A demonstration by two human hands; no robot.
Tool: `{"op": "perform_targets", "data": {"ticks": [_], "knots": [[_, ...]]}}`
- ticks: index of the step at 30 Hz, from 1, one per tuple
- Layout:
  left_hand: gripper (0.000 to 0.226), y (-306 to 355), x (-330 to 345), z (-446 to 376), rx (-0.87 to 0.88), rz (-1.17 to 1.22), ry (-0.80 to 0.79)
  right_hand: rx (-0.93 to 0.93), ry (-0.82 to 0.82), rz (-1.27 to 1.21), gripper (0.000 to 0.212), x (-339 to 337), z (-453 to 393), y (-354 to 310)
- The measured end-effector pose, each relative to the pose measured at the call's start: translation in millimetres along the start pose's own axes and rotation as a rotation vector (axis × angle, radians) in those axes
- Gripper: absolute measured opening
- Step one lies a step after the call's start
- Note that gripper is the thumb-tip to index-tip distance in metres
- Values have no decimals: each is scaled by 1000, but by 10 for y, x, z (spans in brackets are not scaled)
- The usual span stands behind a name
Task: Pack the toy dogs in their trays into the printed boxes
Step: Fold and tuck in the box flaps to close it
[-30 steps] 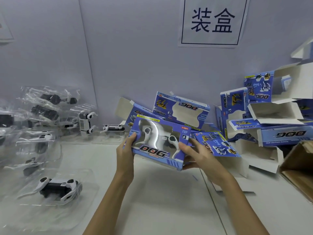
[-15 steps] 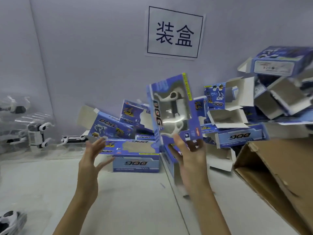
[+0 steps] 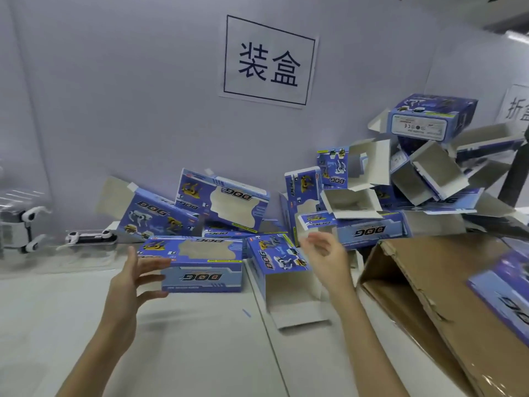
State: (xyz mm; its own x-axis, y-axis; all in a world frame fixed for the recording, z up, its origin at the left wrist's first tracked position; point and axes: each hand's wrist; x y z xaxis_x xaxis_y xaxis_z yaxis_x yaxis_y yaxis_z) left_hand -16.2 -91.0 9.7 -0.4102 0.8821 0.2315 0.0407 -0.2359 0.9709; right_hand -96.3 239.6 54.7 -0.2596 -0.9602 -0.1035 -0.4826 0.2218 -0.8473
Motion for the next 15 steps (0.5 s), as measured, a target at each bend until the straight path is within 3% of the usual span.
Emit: {"op": "perform_targets", "data": {"ticks": [3, 5, 9, 11, 13, 15], "knots": [[68, 7, 23, 33, -18, -12, 14, -16, -460, 449, 72, 297, 205, 171], [67, -7, 6, 38, -23, -25, 21, -2, -623, 781, 92, 489, 318, 296], [55, -36, -25, 2, -53, -76, 34, -101, -490, 970, 77, 680, 426, 320], [34, -56, -14, 10, 1, -159, 47, -128, -347, 880, 64, 665, 410, 206], [17, -100, 6, 35, 179, -343, 26, -84, -249, 697, 48, 593, 361, 78], [60, -182, 50, 67, 416, -677, -60, 6, -264, 498, 32, 493, 261, -76]]}}
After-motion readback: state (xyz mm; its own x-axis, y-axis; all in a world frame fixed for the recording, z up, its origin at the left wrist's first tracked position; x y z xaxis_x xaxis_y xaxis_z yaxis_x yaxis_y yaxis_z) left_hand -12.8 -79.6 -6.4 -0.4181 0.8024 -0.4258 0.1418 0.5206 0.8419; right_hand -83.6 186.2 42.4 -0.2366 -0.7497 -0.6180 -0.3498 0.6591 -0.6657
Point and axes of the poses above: each hand's wrist, its own z-axis away from the middle knuckle, its own x-axis out of the palm, y = z × x, and after that the axes turned 14 degrees about -x, right-handed
